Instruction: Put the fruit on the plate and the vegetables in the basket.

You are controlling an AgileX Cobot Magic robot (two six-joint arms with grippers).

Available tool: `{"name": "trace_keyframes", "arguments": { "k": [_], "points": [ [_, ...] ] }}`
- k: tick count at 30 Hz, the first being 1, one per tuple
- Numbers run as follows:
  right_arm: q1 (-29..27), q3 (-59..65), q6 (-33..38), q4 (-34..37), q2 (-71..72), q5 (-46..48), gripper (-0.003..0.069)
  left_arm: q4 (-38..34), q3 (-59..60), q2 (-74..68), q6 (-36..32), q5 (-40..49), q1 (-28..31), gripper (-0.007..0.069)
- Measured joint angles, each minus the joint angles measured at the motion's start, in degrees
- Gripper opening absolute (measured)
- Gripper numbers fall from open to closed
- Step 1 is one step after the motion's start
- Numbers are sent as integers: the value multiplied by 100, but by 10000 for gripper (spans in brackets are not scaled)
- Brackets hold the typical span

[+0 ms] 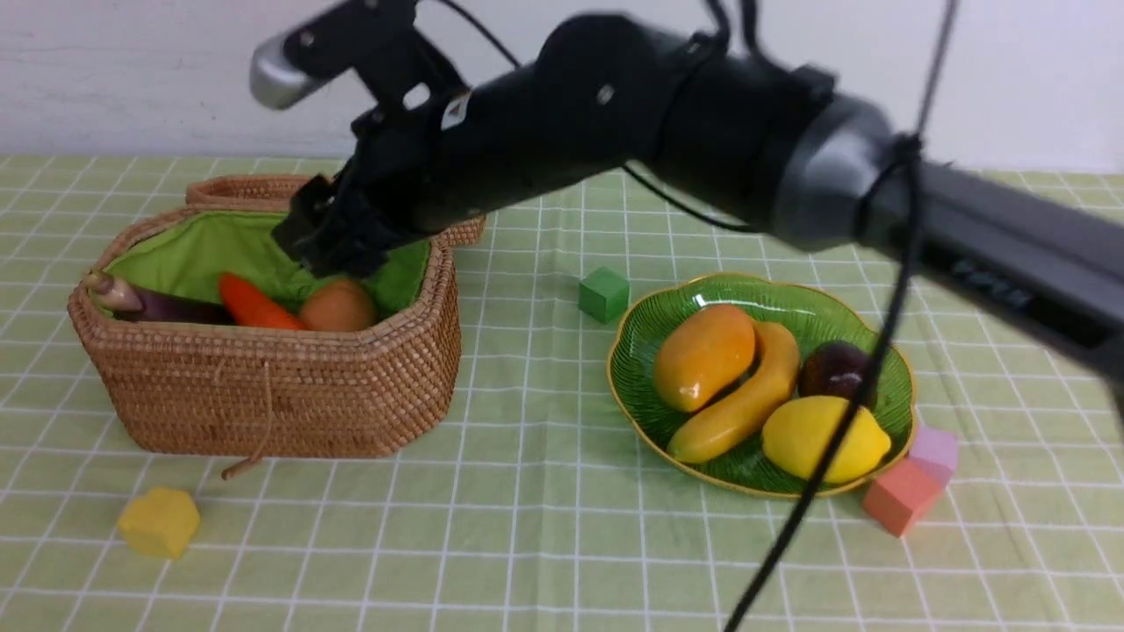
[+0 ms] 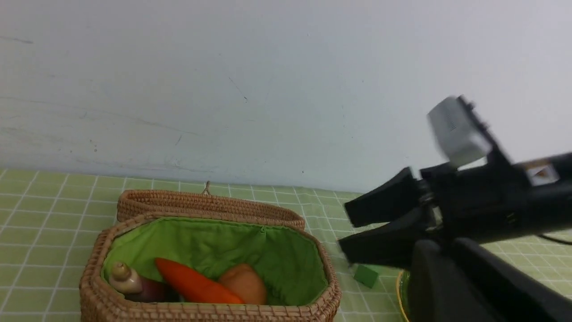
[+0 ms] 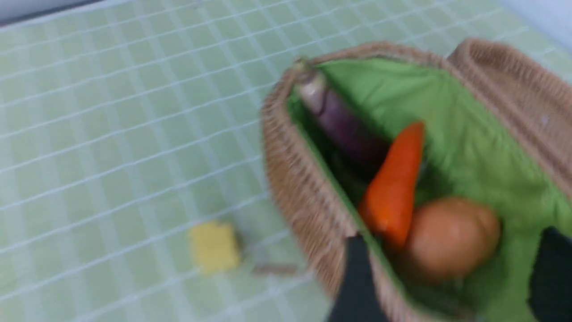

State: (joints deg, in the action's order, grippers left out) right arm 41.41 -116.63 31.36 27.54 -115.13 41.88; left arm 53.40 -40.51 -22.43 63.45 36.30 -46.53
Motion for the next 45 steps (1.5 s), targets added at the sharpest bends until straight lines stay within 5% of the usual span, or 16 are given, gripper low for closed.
{"name": "trace_keyframes", "arguments": {
  "k": [7, 9, 15, 29, 45],
  "points": [
    [-432, -22, -1364, -1160, 1153, 2772, 28, -483, 437, 1001, -297, -585, 0, 34],
    [-467, 49, -1640, -1468, 1381, 2925, -10, -618, 743, 1478, -311, -631, 0, 34],
    [-467, 1230, -2378, -2070, 2502, 2979, -5, -870, 1647, 2343, -320, -851, 0, 34],
    [-405, 5226, -3830, -2123, 5582, 2780, 5, -1163, 2164, 2223, -324, -1826, 0, 38],
    [-405, 5656, -3889, -2109, 6594, 3022, 21, -1163, 2174, 2223, -324, -1704, 0, 53]
  ]
}}
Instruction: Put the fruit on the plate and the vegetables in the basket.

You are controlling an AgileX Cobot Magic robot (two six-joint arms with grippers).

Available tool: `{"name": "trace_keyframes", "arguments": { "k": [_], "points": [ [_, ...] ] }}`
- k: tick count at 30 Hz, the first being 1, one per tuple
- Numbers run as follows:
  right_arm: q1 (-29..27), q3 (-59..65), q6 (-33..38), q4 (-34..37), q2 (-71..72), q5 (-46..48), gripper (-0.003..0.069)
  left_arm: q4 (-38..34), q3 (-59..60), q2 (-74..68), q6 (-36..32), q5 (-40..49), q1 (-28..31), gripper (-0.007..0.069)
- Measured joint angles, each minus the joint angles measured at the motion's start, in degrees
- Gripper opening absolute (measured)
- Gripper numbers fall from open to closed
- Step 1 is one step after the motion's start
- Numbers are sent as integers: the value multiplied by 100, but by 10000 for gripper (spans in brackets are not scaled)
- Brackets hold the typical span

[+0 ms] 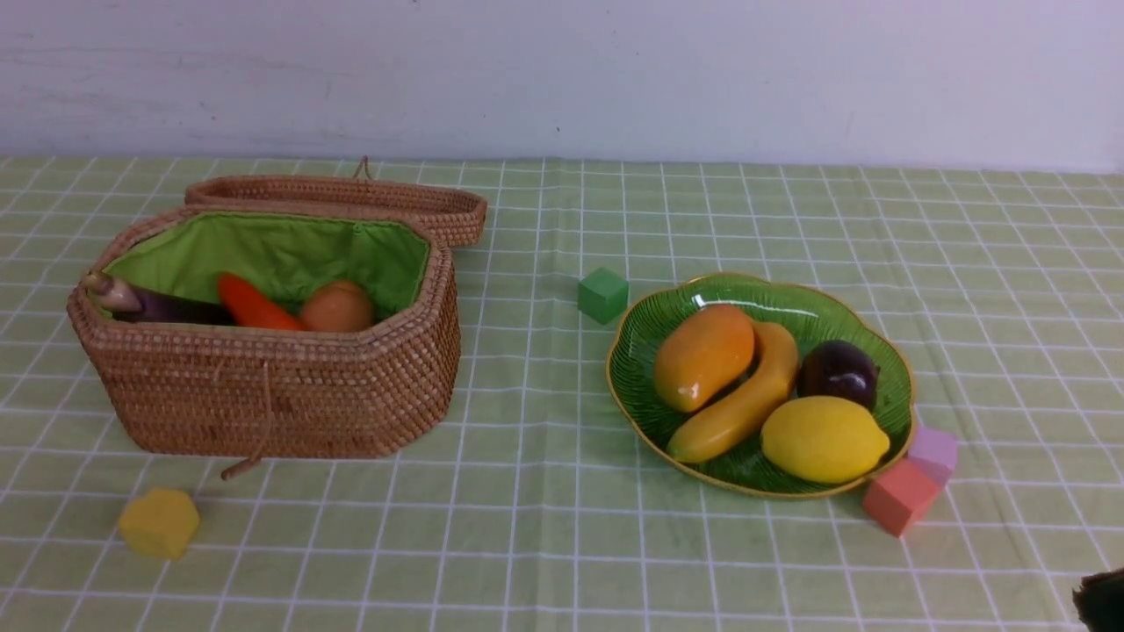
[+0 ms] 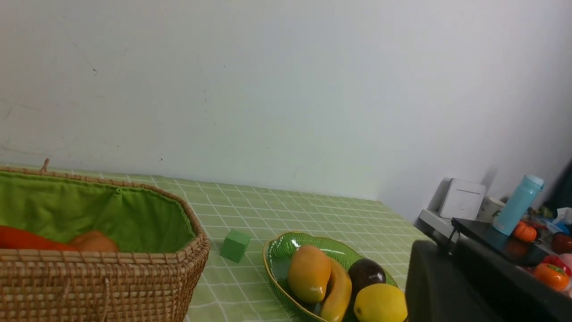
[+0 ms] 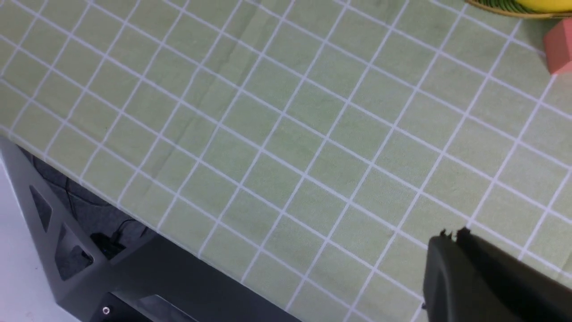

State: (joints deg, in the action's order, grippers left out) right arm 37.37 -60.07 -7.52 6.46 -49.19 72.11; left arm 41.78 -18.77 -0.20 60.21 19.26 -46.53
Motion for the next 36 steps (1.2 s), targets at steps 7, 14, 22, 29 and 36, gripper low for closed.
{"name": "trace_keyframes", "arguments": {
  "k": [7, 14, 22, 29, 36],
  "points": [
    [-748, 125, 26, -305, 468, -147, 23, 0, 0, 0, 0, 0, 0, 60],
    [-2890, 2212, 376, -380, 2394, -2667, 23, 0, 0, 0, 0, 0, 0, 60],
    [-3861, 5350, 439, -392, 4474, -4697, 23, 0, 0, 0, 0, 0, 0, 67],
    [-3894, 6103, 345, -405, 4978, -4949, 23, 0, 0, 0, 0, 7, 0, 72],
    [-3894, 6103, 303, -387, 4982, -4949, 23, 0, 0, 0, 0, 12, 0, 81]
  ]
}}
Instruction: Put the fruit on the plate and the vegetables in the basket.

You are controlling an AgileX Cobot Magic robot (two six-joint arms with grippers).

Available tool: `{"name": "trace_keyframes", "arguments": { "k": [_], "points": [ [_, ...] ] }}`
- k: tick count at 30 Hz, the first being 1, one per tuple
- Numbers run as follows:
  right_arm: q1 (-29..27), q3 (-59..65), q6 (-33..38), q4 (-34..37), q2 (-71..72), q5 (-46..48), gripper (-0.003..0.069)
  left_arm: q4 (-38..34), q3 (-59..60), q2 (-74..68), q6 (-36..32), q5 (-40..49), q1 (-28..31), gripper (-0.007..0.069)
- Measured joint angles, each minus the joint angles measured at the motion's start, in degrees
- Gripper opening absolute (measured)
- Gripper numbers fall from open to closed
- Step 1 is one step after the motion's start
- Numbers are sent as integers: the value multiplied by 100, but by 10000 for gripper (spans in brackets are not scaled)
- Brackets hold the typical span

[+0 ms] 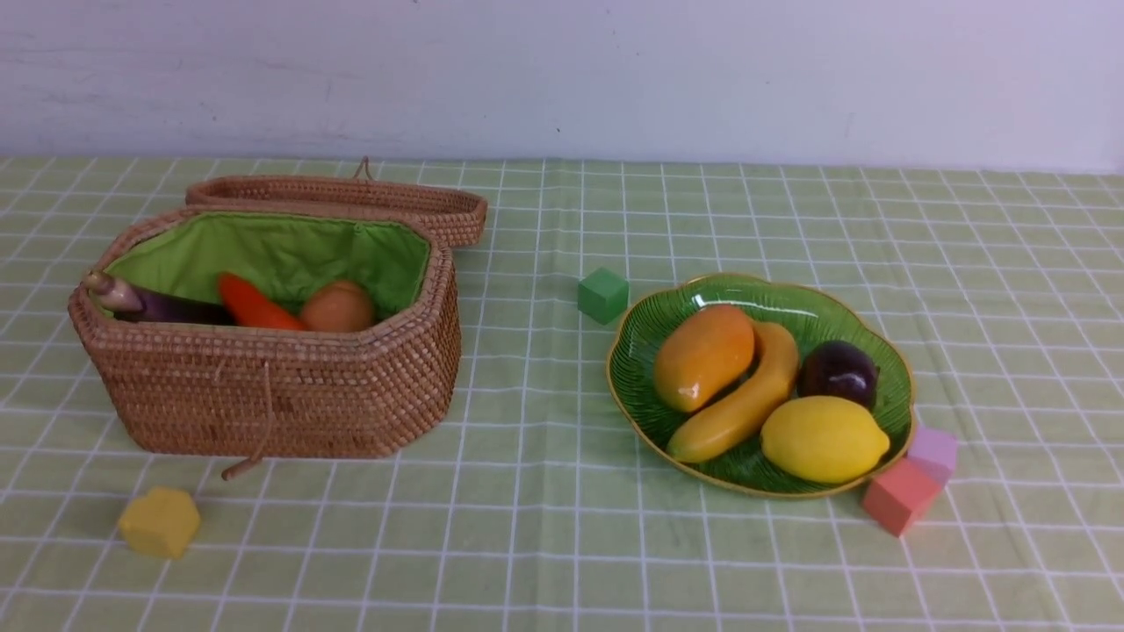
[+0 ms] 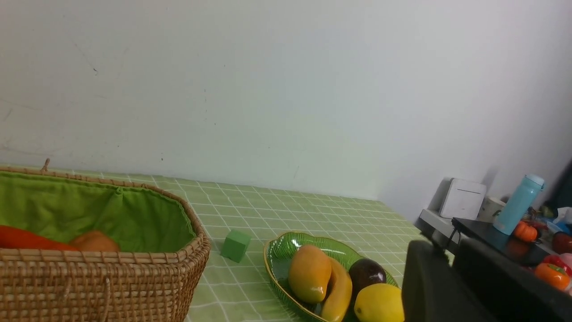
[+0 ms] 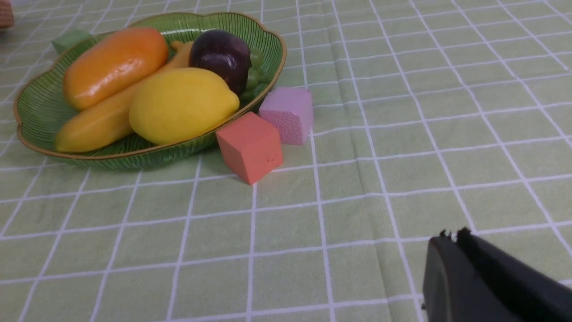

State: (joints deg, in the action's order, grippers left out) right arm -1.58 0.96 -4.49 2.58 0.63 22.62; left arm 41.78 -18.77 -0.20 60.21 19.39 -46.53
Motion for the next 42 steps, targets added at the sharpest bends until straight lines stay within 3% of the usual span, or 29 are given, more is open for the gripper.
{"name": "trace_keyframes", "arguments": {
  "k": [29, 31, 34, 35, 36, 38, 42],
  "points": [
    [0, 0, -18, -12, 0, -2, 48, -172, 31, 0, -156, 0, 69, 90],
    [0, 0, -18, -12, 0, -2, 51, -615, 31, 0, -649, 0, 375, 59],
    [0, 0, -18, -12, 0, -2, 57, -1727, 50, 12, -2067, 0, 1095, -13],
    [0, 0, -18, -12, 0, -2, 58, -1803, 50, 12, -2182, 0, 1151, -13],
    [0, 0, -18, -12, 0, -2, 60, -2429, 111, 63, -3117, -90, 1621, -13],
    [0, 0, -18, -12, 0, -2, 63, -3221, 276, 91, -4177, -395, 2251, -13],
    [0, 0, -18, -12, 0, -7, 69, -4372, 746, 96, -5448, -1009, 3377, -13]
  ]
}}
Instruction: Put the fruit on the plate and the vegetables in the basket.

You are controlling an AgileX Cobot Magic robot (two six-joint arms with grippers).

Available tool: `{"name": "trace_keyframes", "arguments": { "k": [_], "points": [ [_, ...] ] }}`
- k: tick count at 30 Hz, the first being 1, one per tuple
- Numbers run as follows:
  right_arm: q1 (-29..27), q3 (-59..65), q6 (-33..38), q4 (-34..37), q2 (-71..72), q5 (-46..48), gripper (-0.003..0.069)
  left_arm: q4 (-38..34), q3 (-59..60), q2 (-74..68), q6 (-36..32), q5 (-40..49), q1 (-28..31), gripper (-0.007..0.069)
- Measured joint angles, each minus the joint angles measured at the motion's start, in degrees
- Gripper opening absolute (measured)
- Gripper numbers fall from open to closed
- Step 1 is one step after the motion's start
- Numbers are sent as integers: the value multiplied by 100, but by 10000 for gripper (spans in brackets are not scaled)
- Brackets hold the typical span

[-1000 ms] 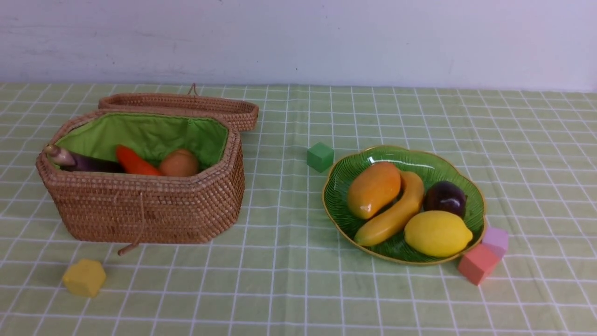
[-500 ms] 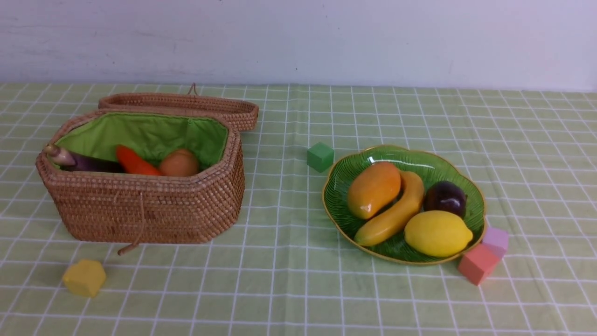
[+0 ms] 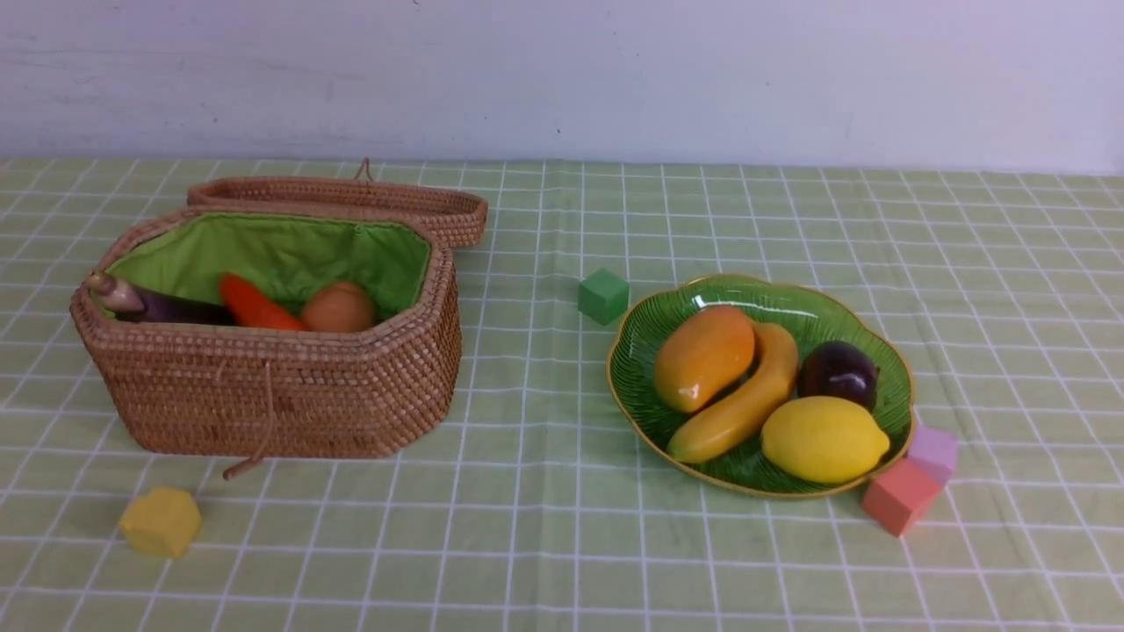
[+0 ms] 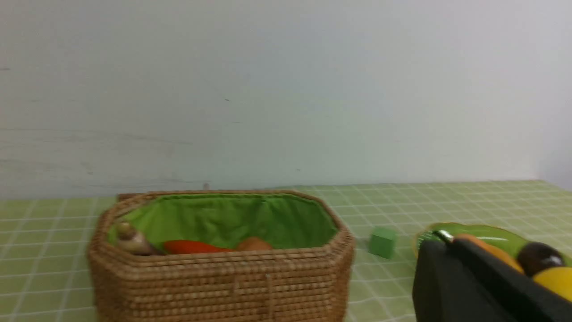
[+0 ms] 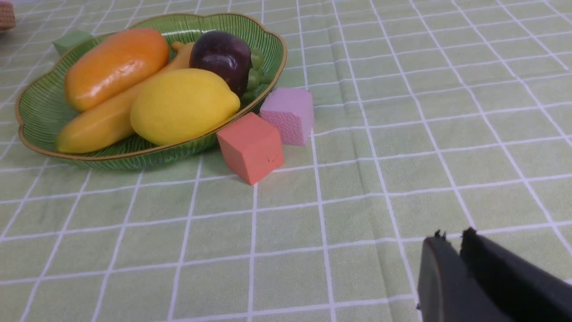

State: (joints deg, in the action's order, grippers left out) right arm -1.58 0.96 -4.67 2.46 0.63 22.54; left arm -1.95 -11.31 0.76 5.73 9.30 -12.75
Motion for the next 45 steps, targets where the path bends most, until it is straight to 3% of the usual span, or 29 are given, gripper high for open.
{"name": "trace_keyframes", "arguments": {
  "k": [5, 8, 14, 45],
  "points": [
    [0, 0, 0, 0, 0, 0, 78, -495, 789, 1, -234, -123, 875, -13],
    [0, 0, 0, 11, 0, 0, 82, -498, 1229, 1, 39, 32, 994, -13],
    [0, 0, 0, 11, 0, -2, 90, -207, 1305, 1, 679, 1234, 1012, -13],
    [0, 0, 0, 1, 0, -7, 124, -161, 1305, 1, 776, 1193, 1012, -11]
  ]
}}
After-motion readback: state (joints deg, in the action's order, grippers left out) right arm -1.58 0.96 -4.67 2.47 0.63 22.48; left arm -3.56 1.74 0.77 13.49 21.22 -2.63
